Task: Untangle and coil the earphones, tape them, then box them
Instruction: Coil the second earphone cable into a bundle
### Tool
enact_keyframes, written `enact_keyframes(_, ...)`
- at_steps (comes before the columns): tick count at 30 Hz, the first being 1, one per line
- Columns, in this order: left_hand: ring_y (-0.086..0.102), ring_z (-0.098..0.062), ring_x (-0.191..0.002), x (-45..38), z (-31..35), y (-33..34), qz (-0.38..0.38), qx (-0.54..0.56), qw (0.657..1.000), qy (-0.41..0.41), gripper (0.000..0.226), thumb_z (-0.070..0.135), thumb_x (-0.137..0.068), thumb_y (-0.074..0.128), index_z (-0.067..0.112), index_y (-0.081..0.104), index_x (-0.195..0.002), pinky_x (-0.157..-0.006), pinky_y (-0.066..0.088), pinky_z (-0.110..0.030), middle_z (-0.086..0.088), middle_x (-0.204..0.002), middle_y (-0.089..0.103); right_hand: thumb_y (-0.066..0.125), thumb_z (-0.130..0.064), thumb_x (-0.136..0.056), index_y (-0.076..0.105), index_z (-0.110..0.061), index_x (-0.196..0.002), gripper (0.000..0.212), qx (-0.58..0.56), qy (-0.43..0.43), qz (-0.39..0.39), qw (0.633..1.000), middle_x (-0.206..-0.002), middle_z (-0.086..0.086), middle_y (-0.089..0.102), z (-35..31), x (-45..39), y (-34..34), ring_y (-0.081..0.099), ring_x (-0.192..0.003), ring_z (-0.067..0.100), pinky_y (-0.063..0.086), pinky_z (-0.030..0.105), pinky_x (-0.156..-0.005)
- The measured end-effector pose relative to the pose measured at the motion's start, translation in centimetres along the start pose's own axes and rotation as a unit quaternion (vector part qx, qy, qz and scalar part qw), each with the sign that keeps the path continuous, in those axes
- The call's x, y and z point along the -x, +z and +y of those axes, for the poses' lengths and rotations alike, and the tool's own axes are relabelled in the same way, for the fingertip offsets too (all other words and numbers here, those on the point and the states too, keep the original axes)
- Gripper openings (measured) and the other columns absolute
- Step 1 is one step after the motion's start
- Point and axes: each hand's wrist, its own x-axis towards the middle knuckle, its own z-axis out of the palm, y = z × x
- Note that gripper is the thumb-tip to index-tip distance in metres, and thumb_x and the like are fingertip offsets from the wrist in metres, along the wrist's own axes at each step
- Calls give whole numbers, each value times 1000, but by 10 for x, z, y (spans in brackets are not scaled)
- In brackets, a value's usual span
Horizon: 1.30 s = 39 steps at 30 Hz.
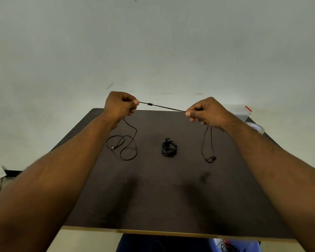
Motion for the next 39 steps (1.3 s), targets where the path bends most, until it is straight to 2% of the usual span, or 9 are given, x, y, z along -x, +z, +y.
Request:
enact_keyframes(15,63,-20,-65,-9,-41,-32,41,-34,996,-64,6,11,-88,70,10,69,-82,-57,52,-27,-11,-80,69,71,-15,-86,75,-15,-87,4,-4,29,50,998,-66,4,70,32,12,-13,42,-39,0,38,12,-44)
enact_keyframes(16,64,-20,-63,-5,-43,-28,28,-47,995,-79,1,9,-89,68,9,69,-89,-52,53,-25,-14,-89,70,71,-15,-86,75,-15,-87,4,-7,28,54,998,-68,5,70,32,11,-10,42,-40,0,39,13,-46)
enact_keyframes(19,71,-24,-62,14,-33,-1,-56,-59,989,-126,45,9,-94,61,15,51,-138,-45,57,-29,-13,-137,53,71,-16,-86,75,-15,-88,4,-4,13,45,999,-69,6,71,25,5,7,45,-43,-1,42,21,-55)
enact_keyframes(22,73,-32,-71,40,1,41,-179,20,980,-91,57,17,-98,57,24,34,-149,-50,59,-34,-10,-156,32,70,-16,-87,75,-15,-87,5,17,-13,23,1000,-65,1,69,12,-3,27,49,-46,-4,41,15,-55)
enact_keyframes(25,67,-24,-59,54,21,75,-298,75,947,-90,42,28,-97,58,15,52,-137,-46,54,-27,-10,-135,57,69,-17,-88,76,-16,-87,8,44,-40,2,998,-68,2,71,3,-6,33,58,-55,-1,45,11,-57)
enact_keyframes(27,55,-13,-51,55,21,82,-299,45,950,-71,28,33,-95,61,13,68,-114,-41,43,-21,-6,-98,73,68,-15,-88,77,-14,-89,9,42,-47,-1,998,-73,4,73,2,-5,32,64,-64,5,51,15,-64)
enact_keyframes(30,42,-8,-49,47,14,71,-268,20,962,-54,23,32,-91,67,11,75,-95,-43,33,-17,2,-61,66,68,-17,-88,77,-13,-89,9,39,-50,-14,998,-68,1,70,0,-3,29,59,-57,-3,42,7,-58)
enact_keyframes(34,52,-2,-52,32,11,50,-268,-7,962,-45,28,30,-90,69,3,74,-83,-63,43,-20,6,-54,62,69,-18,-88,75,-10,-92,11,29,-16,-68,997,-68,2,68,-2,-2,29,52,-49,0,43,14,-51)
enact_keyframes(39,54,-15,-60,19,-1,25,-281,0,957,-65,29,24,-88,70,16,72,-61,-73,52,-31,-10,-63,54,67,-12,-89,73,-5,-93,10,-23,39,-121,992,-74,11,68,12,0,14,64,-62,17,53,33,-66)
